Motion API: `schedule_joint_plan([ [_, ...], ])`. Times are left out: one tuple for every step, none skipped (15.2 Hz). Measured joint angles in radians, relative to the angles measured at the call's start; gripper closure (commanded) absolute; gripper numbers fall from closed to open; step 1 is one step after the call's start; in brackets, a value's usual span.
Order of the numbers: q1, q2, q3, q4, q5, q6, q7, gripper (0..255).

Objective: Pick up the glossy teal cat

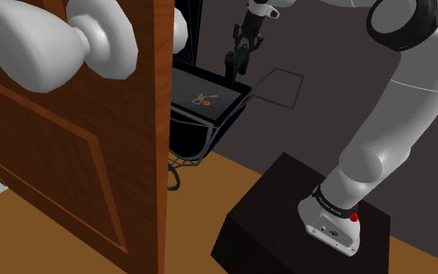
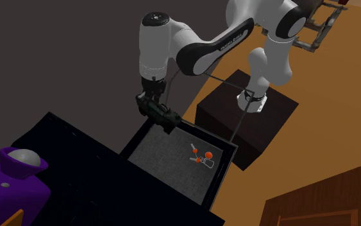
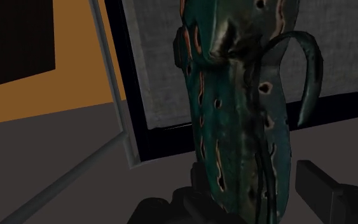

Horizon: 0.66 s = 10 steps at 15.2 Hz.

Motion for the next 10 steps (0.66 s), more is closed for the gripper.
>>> schedule_joint_plan([
  [0.000, -0.003, 0.000, 0.011, 0.000, -0.014, 0.000, 255],
  [0.001, 0.001, 0.001, 0.028, 0.000, -0.027, 0.002, 255],
  [0.001, -0.001, 0.001, 0.039, -0.001, -0.041, 0.002, 255],
  [0.000, 0.000, 0.000, 0.055, 0.000, -0.055, 0.000, 255],
  [0.001, 0.000, 0.001, 0.070, 0.000, -0.071, 0.001, 255],
  [0.001, 0.001, 0.000, 0.084, 0.000, -0.083, 0.001, 255],
  [0.001, 0.004, 0.001, 0.101, 0.000, -0.097, 0.001, 255],
  [0.001, 0.007, 0.001, 0.117, 0.000, -0.111, 0.002, 255],
  [0.001, 0.016, 0.001, 0.144, 0.000, -0.128, 0.001, 255],
  [0.001, 0.015, 0.001, 0.152, 0.000, -0.137, 0.002, 255],
])
